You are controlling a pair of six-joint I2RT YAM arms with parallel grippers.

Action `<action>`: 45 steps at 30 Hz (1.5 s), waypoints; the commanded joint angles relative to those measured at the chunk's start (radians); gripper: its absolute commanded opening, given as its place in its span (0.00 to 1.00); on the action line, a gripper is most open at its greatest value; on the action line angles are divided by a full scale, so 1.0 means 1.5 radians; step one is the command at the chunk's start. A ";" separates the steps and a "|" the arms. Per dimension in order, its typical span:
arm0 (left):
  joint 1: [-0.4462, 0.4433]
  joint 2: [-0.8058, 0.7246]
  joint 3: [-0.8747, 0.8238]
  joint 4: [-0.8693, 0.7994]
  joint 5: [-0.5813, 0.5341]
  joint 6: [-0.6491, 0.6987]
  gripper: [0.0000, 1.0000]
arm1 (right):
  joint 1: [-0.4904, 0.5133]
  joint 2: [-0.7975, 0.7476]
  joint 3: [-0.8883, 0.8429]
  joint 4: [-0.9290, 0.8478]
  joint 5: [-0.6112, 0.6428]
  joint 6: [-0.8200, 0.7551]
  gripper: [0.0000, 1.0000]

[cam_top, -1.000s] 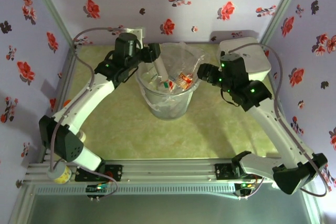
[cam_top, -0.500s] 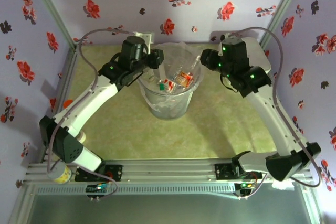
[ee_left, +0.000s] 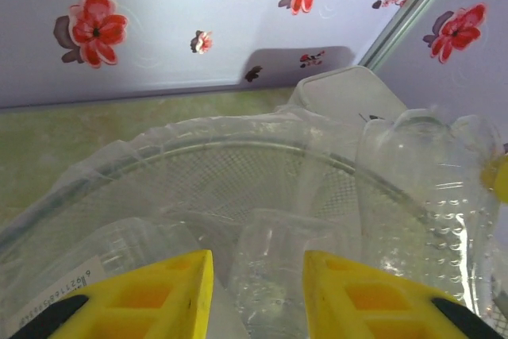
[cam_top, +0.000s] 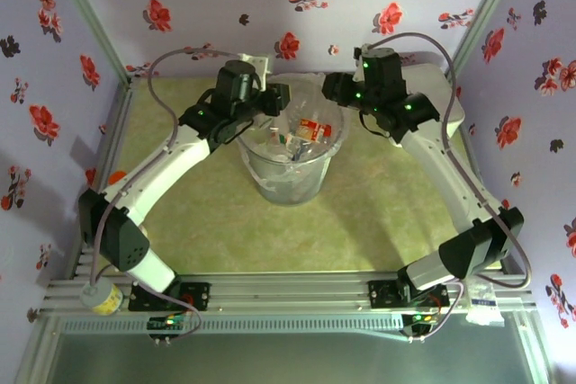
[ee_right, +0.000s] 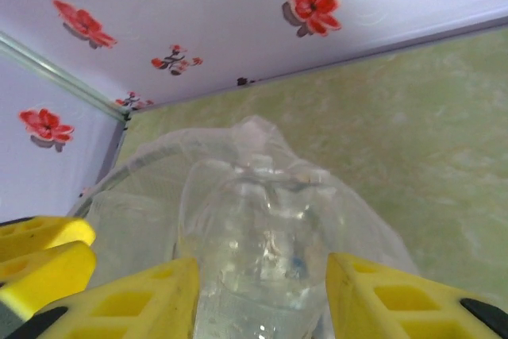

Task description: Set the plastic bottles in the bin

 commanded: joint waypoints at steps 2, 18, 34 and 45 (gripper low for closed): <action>-0.007 -0.012 0.000 -0.022 0.032 -0.004 0.44 | 0.012 -0.019 -0.015 -0.005 -0.065 0.016 0.46; 0.039 -0.135 -0.020 -0.066 -0.017 0.049 0.71 | -0.038 -0.162 -0.042 -0.134 0.146 -0.068 0.70; 0.157 -0.375 -0.381 -0.049 -0.367 0.159 1.00 | -0.108 -0.323 -0.506 0.131 0.407 -0.161 1.00; 0.223 -0.425 -0.745 0.281 -0.412 0.167 1.00 | -0.122 -0.229 -0.770 0.491 0.553 -0.223 1.00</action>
